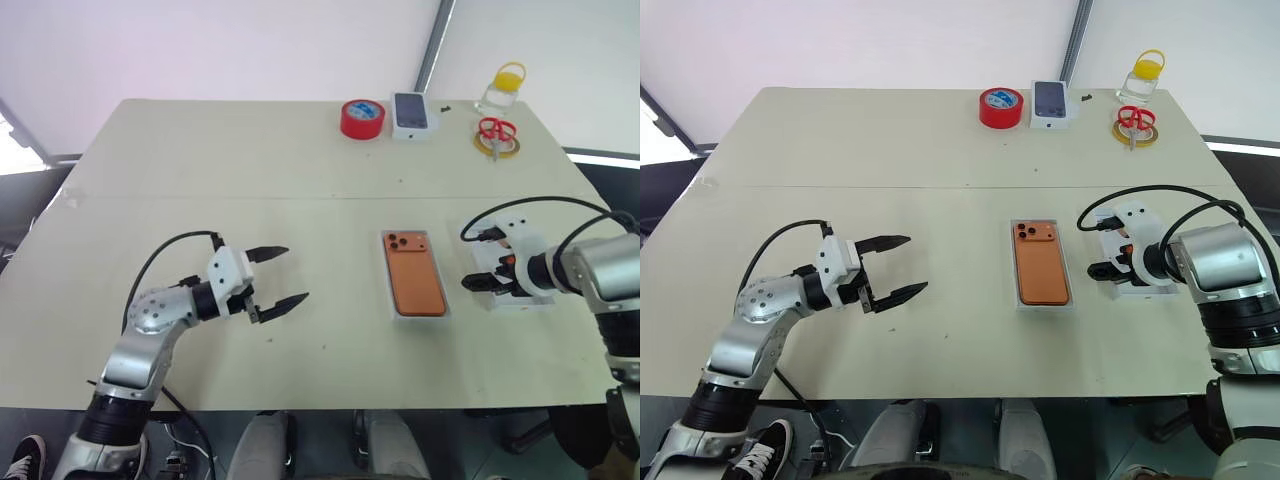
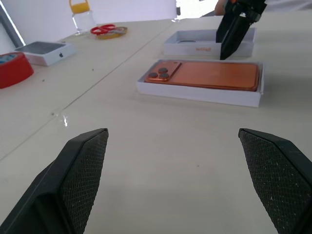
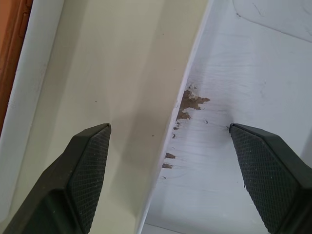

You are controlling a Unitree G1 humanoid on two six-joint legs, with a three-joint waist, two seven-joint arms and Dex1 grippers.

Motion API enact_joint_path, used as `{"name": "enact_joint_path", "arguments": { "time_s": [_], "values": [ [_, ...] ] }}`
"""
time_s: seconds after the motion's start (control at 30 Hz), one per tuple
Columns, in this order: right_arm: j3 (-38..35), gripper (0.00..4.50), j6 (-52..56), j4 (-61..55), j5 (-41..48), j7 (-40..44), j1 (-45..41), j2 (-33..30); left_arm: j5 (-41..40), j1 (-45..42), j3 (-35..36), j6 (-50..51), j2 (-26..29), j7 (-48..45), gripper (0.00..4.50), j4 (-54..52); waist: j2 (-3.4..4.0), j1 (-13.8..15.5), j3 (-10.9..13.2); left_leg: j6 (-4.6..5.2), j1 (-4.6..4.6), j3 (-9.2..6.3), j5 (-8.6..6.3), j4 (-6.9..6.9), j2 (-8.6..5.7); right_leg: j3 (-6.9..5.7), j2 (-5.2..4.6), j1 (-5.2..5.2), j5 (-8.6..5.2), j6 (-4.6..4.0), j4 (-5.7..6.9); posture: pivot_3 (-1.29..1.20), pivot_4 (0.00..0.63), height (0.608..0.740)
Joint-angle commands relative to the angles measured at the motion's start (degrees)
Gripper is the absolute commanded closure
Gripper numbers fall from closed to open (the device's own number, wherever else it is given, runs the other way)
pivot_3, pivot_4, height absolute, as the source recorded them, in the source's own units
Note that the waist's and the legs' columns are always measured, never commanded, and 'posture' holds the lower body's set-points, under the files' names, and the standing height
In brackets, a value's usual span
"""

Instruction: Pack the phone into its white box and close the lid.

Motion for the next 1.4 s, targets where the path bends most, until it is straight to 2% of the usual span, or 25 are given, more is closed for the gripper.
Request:
{"name": "enact_joint_path", "arguments": {
  "time_s": [0.03,0.1,0.2,0.4,0.43,0.63,0.77,0.9,1.0,1.07,1.23,1.27,1.4],
  "values": [
    [0.7,0.45,-1.7,1.8,-0.4,-0.6,-2.4,-0.5,-0.2,0.1,-0.2,-0.6,-0.4,1.3,0.02,-3.2,0.00,0.0,0.0,0.00,0.00,0.00,0.00,0.00,0.00,0.00,0.00,0.00,0.00,0.00,0.00,0.00,0.150,0.740],
    [0.7,0.45,-2.4,3.2,-0.6,-1.2,-3.3,0.0,-0.1,0.2,-0.5,-0.5,-0.6,1.8,0.02,-3.6,0.00,0.0,0.0,0.00,0.00,0.00,0.00,0.00,0.00,0.00,0.00,0.00,0.00,0.00,0.00,0.00,0.150,0.740],
    [0.6,1.22,-3.0,5.4,-0.9,-2.5,-4.3,1.0,0.1,0.3,-0.9,-0.3,-0.7,2.4,0.00,-3.9,0.00,0.0,0.0,0.00,0.00,0.01,0.00,0.00,0.00,0.00,0.02,-0.01,0.00,0.01,0.00,0.00,0.150,0.740],
    [0.1,4.09,-3.9,4.6,-1.7,-4.7,-1.8,1.4,0.1,0.4,-1.3,-0.3,-0.3,2.6,0.00,-3.5,-0.01,0.0,0.0,0.00,0.00,0.01,0.00,0.00,0.00,0.00,0.02,0.01,0.00,0.01,0.00,0.00,0.150,0.740],
    [-0.2,4.44,-3.9,4.5,-1.7,-5.0,-1.6,1.5,0.0,0.1,-1.3,-0.3,-0.3,2.5,0.00,-3.1,-0.01,0.1,0.0,0.00,0.00,0.00,0.00,0.00,0.00,0.00,0.02,0.02,0.00,0.01,0.00,0.00,0.150,0.740],
    [-3.4,4.44,-4.2,4.0,-1.8,-8.2,-1.4,3.1,-0.4,-1.9,-1.4,-0.4,-0.7,2.1,0.00,-1.4,-0.02,0.0,0.0,0.00,0.01,-0.02,0.00,0.01,-0.02,0.00,0.02,0.05,0.00,0.01,-0.01,0.00,0.150,0.740],
    [-10.1,4.44,-7.8,4.5,-0.5,-10.2,-2.5,6.3,0.2,-3.4,-1.9,-1.1,-1.1,1.6,0.00,0.7,0.00,0.0,0.0,0.00,0.00,0.00,0.00,0.00,-0.02,0.00,0.03,0.02,0.01,0.02,0.00,0.00,0.150,0.740],
    [-15.2,4.44,-10.0,0.2,2.5,-10.1,-2.2,9.9,-1.1,-6.2,-1.8,0.3,-1.5,0.3,0.00,3.6,0.02,0.0,0.0,0.00,-0.01,0.00,0.00,0.00,-0.01,0.00,0.06,0.00,0.09,0.17,0.02,0.00,0.150,0.740],
    [-20.1,4.50,-9.1,-4.2,5.7,-11.6,-2.1,15.1,-2.8,-8.4,-1.7,2.5,-1.7,-1.3,0.74,6.0,0.02,-0.1,0.0,0.00,0.00,-0.01,0.00,-0.01,0.00,0.00,0.08,0.00,0.11,0.20,0.03,0.00,0.150,0.740],
    [-21.8,4.50,-7.6,-8.7,8.3,-11.7,-0.9,18.3,-3.2,-9.7,-1.8,2.8,-2.0,-2.2,1.77,7.0,0.03,-0.1,0.0,0.00,-0.01,-0.01,0.00,-0.01,0.02,0.00,0.09,0.00,0.12,0.22,0.04,0.00,0.150,0.740],
    [-30.1,4.50,-5.3,-18.7,15.6,-15.9,0.3,32.0,-4.2,-12.3,-1.4,5.6,-2.9,-2.7,4.18,8.9,0.04,-0.1,0.0,0.01,-0.02,-0.06,0.00,-0.03,0.02,-0.02,0.09,-0.03,0.13,0.24,0.11,0.00,0.150,0.740],
    [-32.4,4.50,-3.5,-20.7,17.2,-17.2,0.6,35.3,-4.4,-12.6,-1.4,6.1,-3.2,-2.6,4.44,9.0,0.04,-0.1,0.0,0.01,-0.02,-0.06,0.00,-0.03,0.02,-0.01,0.09,-0.03,0.13,0.24,0.12,0.00,0.150,0.740],
    [-40.8,4.50,7.2,-29.0,24.7,-19.3,1.5,47.2,-4.5,-13.7,-1.6,6.9,-4.2,-2.4,4.44,8.8,0.06,0.0,0.0,0.00,-0.02,-0.10,0.00,-0.02,0.01,-0.02,0.09,-0.03,0.13,0.23,0.13,0.00,0.150,0.740]
  ]
}}
